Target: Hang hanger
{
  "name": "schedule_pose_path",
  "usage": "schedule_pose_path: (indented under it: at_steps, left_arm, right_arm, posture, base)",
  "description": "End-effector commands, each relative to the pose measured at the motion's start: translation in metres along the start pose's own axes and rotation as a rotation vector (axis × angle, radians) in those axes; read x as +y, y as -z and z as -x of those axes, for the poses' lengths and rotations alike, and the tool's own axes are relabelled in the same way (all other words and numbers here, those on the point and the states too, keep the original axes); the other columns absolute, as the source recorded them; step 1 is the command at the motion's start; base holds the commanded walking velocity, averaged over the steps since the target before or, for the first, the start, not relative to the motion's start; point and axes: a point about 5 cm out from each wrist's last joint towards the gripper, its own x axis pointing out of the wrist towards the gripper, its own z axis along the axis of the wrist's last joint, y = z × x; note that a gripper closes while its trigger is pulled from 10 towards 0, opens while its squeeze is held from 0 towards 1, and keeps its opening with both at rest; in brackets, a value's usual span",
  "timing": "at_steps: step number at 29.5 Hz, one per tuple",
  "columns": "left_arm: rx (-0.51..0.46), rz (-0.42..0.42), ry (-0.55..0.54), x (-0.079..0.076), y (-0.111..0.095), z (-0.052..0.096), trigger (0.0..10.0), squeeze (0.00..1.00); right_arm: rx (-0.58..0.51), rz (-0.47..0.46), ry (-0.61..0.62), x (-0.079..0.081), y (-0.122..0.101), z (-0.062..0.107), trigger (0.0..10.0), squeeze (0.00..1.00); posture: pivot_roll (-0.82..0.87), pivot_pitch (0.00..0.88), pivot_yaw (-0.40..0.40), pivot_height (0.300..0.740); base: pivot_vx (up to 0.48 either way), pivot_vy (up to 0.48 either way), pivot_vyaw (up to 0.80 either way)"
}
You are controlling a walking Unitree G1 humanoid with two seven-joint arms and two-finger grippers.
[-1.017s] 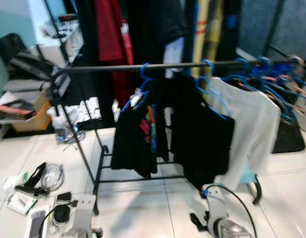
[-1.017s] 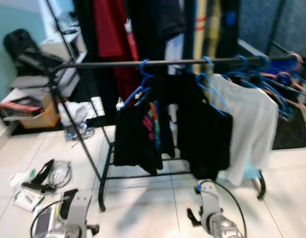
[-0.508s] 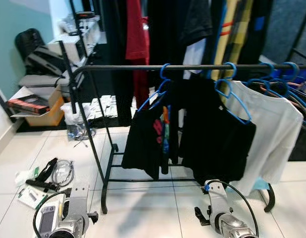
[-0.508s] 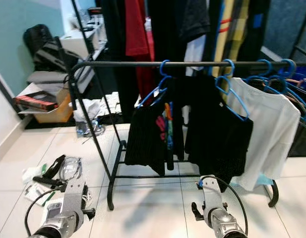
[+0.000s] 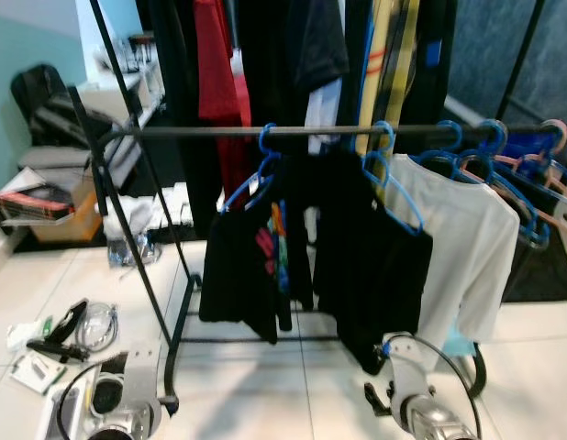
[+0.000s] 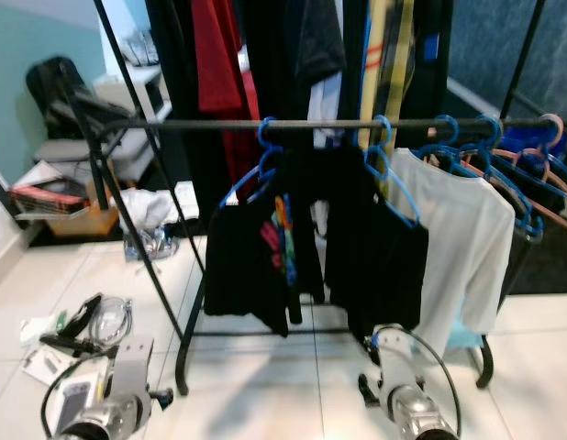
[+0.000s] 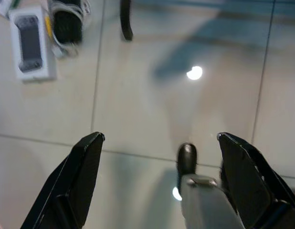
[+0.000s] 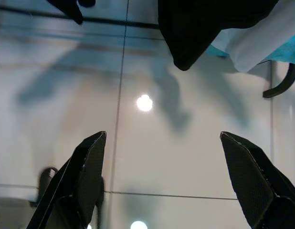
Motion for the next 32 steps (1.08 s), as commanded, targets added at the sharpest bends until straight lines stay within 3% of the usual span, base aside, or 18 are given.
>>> schedule_pose_path:
  at_steps: [1, 10, 19, 27, 32]
  left_arm:
    - [-0.001, 0.013, -0.013, 0.003, 0.000, 0.000, 10.0, 0.00]
    - [-0.016, 0.019, 0.002, -0.001, -0.004, 0.000, 10.0, 0.00]
    - [0.004, 0.000, 0.018, -0.003, 0.003, 0.000, 10.0, 0.00]
    - [0.002, -0.013, 0.019, -0.001, 0.006, 0.000, 10.0, 0.00]
    - [0.004, -0.022, 0.042, -0.008, 0.007, 0.001, 10.0, 0.00]
  right_arm:
    - [0.006, 0.006, -0.019, 0.005, 0.003, 0.000, 10.0, 0.00]
    - [0.008, 0.017, -0.015, 0.001, 0.001, 0.000, 10.0, 0.00]
    - [0.014, 0.025, -0.017, 0.001, 0.004, 0.000, 10.0, 0.00]
    - [0.016, 0.026, -0.022, 0.002, 0.005, 0.001, 10.0, 0.00]
    - [0.013, 0.024, -0.020, 0.001, 0.003, 0.000, 10.0, 0.00]
  posture:
    - [0.00, 0.000, -0.013, 0.740]
    - [-0.03, 0.000, -0.005, 0.740]
    - [-0.03, 0.000, -0.003, 0.740]
    - [-0.03, 0.000, 0.006, 0.740]
    - [-0.04, 0.000, 0.012, 0.740]
  base:
    - [0.000, 0.000, 0.00]
    - [0.000, 0.000, 0.00]
    - [0.000, -0.468, 0.00]
    - [0.000, 0.000, 0.00]
    - [0.000, -0.067, 0.00]
